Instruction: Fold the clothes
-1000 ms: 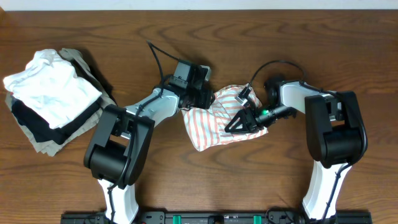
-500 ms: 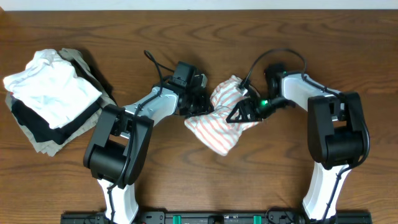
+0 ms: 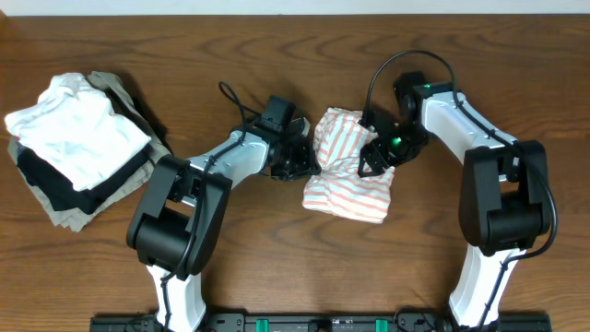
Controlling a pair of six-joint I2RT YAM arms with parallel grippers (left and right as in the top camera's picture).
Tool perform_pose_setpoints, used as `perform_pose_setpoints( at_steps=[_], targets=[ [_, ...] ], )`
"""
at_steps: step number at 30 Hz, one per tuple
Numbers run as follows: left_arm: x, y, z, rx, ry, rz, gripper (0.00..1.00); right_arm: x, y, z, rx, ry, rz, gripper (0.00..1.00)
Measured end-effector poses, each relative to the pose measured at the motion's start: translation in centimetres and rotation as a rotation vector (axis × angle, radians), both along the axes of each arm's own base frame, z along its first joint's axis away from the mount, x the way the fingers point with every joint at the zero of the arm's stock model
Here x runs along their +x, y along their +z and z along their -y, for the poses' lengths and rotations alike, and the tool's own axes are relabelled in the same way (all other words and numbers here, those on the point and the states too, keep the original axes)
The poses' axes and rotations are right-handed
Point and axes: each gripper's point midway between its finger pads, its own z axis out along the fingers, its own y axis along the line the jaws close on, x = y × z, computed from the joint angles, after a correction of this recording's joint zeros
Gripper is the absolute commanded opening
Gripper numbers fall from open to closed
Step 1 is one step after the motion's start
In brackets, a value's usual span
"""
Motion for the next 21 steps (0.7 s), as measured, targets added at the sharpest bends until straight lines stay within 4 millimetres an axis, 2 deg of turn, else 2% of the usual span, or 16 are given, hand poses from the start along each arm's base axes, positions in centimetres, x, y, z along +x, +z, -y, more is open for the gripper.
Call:
perform_pose_setpoints(
  at_steps=[6,9,11,13,15,17,21],
  targets=[
    [0.1,0.5,0.1,-0.005,-0.034,0.042,0.31,0.8,0.0,1.6,-0.102,0.009,0.031,0.74],
    [1.0,1.9,-0.5,0.026,-0.06,0.144,0.49,0.9,0.2,2.4,-0.157,0.014,0.04,0.75],
    [2.3,4.2,-0.6,0.032,-0.069,0.26,0.7,1.0,0.6,3.1,-0.2,0.018,0.05,0.77],
    [3.6,7.0,-0.4,0.017,-0.069,0.37,0.77,1.1,1.3,3.6,-0.239,0.024,0.071,0.79],
    [4.4,9.2,-0.3,0.004,-0.065,0.451,0.79,1.3,2.7,3.7,-0.261,0.026,0.11,0.8],
    [4.8,10.0,-0.3,0.002,-0.064,0.487,0.84,1.8,4.6,3.7,-0.27,0.026,0.168,0.8],
    [5.0,8.5,-0.3,0.019,-0.073,0.474,0.88,2.5,8.9,3.6,-0.264,0.014,0.289,0.79]
  ],
)
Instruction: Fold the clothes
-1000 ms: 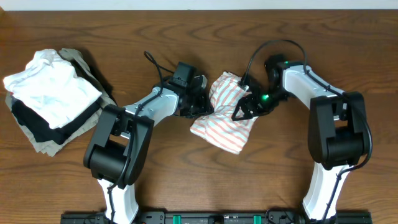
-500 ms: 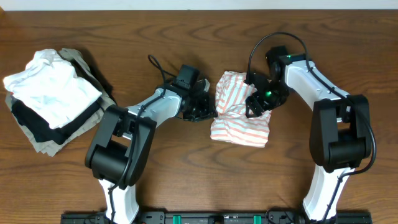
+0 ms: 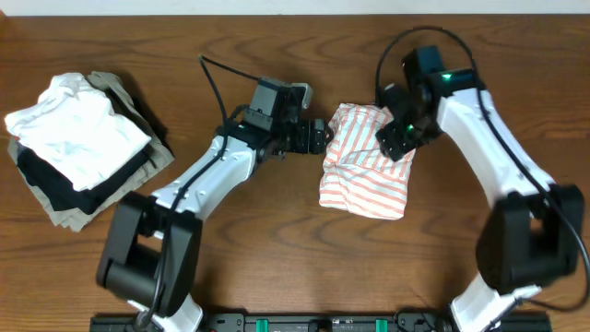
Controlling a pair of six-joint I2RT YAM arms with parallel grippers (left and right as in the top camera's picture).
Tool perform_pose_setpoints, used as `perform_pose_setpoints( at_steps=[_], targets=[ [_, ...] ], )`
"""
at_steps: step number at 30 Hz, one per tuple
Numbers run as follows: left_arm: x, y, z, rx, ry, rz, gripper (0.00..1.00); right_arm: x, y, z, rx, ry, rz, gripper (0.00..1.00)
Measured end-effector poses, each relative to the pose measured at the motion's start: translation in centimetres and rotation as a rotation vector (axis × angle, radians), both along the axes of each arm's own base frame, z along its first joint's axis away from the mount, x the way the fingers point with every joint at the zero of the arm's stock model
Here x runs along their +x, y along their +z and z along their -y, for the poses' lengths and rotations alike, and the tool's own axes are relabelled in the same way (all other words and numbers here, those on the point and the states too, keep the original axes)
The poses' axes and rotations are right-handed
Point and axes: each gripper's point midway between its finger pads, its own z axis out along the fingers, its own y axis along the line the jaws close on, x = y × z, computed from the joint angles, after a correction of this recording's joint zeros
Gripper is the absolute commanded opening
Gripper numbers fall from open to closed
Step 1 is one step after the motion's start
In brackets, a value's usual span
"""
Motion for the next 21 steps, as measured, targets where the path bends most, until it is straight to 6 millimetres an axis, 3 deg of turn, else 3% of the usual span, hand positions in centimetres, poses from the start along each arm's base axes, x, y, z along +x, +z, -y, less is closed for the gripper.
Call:
perform_pose_setpoints(
  at_steps=[5,11,21],
  targets=[
    [0.2,-2.8,1.0,-0.029,-0.034,-0.041,0.9,0.1,3.3,0.2,0.009,-0.002,0.091,0.8],
    [-0.4,-6.1,1.8,-0.052,-0.069,-0.116,0.9,0.1,4.4,0.2,0.012,-0.003,0.121,0.81],
    [-1.5,-6.0,4.9,-0.154,-0.178,-0.11,0.9,0.0,4.3,0.2,0.011,-0.004,0.119,0.81]
  ],
)
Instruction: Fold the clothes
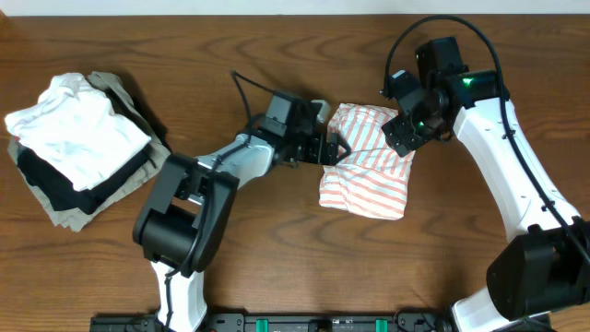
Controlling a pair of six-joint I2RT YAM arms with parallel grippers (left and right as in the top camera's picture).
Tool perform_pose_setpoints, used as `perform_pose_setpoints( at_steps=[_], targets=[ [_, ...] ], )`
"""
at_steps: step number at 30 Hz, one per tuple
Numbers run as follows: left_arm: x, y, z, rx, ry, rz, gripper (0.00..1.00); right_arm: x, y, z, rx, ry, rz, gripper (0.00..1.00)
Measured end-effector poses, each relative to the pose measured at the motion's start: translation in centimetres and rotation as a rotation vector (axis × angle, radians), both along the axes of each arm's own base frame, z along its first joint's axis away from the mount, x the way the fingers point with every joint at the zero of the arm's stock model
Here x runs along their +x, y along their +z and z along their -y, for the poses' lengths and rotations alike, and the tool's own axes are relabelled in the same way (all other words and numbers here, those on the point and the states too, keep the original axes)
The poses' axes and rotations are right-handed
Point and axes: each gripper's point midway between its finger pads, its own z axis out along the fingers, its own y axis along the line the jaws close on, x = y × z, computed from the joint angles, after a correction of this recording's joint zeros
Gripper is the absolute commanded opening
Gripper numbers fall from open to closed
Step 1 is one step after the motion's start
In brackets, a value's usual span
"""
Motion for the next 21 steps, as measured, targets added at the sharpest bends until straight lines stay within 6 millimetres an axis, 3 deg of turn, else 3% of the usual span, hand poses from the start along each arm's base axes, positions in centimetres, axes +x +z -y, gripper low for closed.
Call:
perform_pose_setpoints(
  at_steps=[4,6,8,10,12,14,21],
  targets=[
    [-1.4,0.1,2.5,-0.05,-0.079,0.002,0.89,0.0,0.0,0.0,0.0,0.0,-0.001,0.81],
    [-2.2,0.2,3.5,-0.073,-0.114,-0.001,0.83,0.0,0.0,0.0,0.0,0.0,0.0,0.81],
    [-2.8,0.0,4.1,-0.085,-0.135,-0.013,0.64,0.0,0.0,0.0,0.0,0.0,-0.001,0.81],
    [-3.4,-0.4,4.3,-0.084,-0.146,-0.03,0.29,0.0,0.0,0.0,0.0,0.0,-0.002,0.81],
    [-3.8,-0.9,4.4,-0.082,-0.157,-0.044,0.11,-0.1,0.0,0.0,0.001,-0.004,-0.004,0.82],
    [-3.9,-1.2,4.5,-0.083,-0.158,-0.053,0.06,-0.1,0.0,0.0,0.001,-0.008,-0.005,0.81],
    [-3.7,-1.0,4.5,-0.092,-0.162,-0.041,0.06,-0.3,-0.1,0.1,0.0,-0.01,-0.012,0.82]
  ],
)
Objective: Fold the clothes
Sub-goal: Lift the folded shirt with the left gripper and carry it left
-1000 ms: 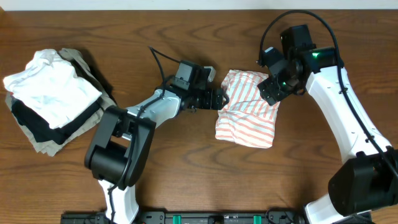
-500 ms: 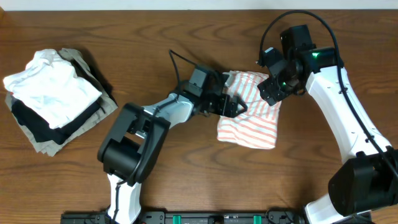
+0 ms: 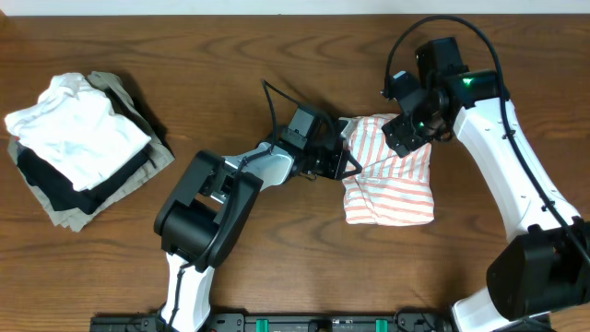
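A red-and-white striped garment (image 3: 395, 184) lies bunched on the table right of centre. My left gripper (image 3: 351, 164) is at its left edge, fingers against the cloth and apparently shut on it. At the garment's upper part my right gripper (image 3: 407, 138) hangs low over the cloth; the overhead view does not show how its jaws stand. A pile of clothes (image 3: 78, 148), white on top of black and khaki, sits at the far left.
The left arm stretches low across the middle of the wooden table (image 3: 277, 258), its cable looping above it. The right arm reaches in from the right side. The table's far edge runs along the top.
My left gripper has moved a little to the right and toward the front. The striped garment has shifted right with it and now spreads further right. The right gripper has stayed where it was.
Both grippers were at the striped garment near the table's middle, left at its left edge, right on its right half. Then the garment lay further right, with both grippers shifted too. The right gripper then stayed at the upper right, and the garment has now moved right again.
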Controlling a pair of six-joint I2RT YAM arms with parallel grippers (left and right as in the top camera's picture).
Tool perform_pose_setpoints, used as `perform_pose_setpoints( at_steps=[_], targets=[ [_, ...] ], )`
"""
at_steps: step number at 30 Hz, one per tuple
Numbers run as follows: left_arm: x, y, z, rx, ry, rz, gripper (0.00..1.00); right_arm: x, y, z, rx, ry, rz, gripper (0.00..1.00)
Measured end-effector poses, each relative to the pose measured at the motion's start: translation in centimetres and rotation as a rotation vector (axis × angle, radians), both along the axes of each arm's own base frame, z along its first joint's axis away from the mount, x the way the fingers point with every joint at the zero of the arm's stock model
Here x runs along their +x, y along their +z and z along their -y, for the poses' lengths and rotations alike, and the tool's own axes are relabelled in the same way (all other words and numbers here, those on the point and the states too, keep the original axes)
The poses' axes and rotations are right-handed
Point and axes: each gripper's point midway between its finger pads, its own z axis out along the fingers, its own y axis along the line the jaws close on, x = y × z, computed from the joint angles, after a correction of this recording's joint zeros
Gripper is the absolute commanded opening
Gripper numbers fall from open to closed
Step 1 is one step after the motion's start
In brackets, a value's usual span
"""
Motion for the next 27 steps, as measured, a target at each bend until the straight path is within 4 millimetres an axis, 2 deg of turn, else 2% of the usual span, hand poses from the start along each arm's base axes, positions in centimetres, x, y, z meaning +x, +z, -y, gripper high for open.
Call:
perform_pose_setpoints(
  at_steps=[3,5,7,12,14,16,24,27],
  targets=[
    [0.5,0.3,-0.5,-0.009,0.012,0.0,0.06,-0.1,0.0,0.0,-0.001,0.0,-0.004,0.81],
    [1.4,0.9,-1.5,-0.012,0.041,0.004,0.06,-0.1,0.0,0.0,-0.002,-0.001,-0.004,0.82],
    [2.8,1.8,-3.2,-0.01,0.088,0.014,0.06,-0.1,0.0,0.0,-0.002,-0.001,-0.004,0.81],
    [7.4,4.1,-8.9,-0.004,0.253,0.072,0.06,-0.1,0.0,0.1,-0.005,-0.001,-0.004,0.82],
    [8.9,4.1,-11.2,0.005,0.314,0.076,0.06,-0.1,0.0,0.1,-0.004,-0.002,-0.004,0.82],
    [9.6,3.9,-12.7,0.016,0.351,0.072,0.06,-0.1,0.0,0.1,-0.004,-0.005,-0.004,0.81],
    [11.2,3.1,-15.6,0.091,0.439,0.11,0.06,-0.2,-0.1,0.1,-0.002,-0.019,-0.01,0.82],
    [12.1,2.9,-17.5,0.122,0.487,0.126,0.06,-0.3,-0.1,0.1,-0.001,-0.022,-0.015,0.82]
  ],
)
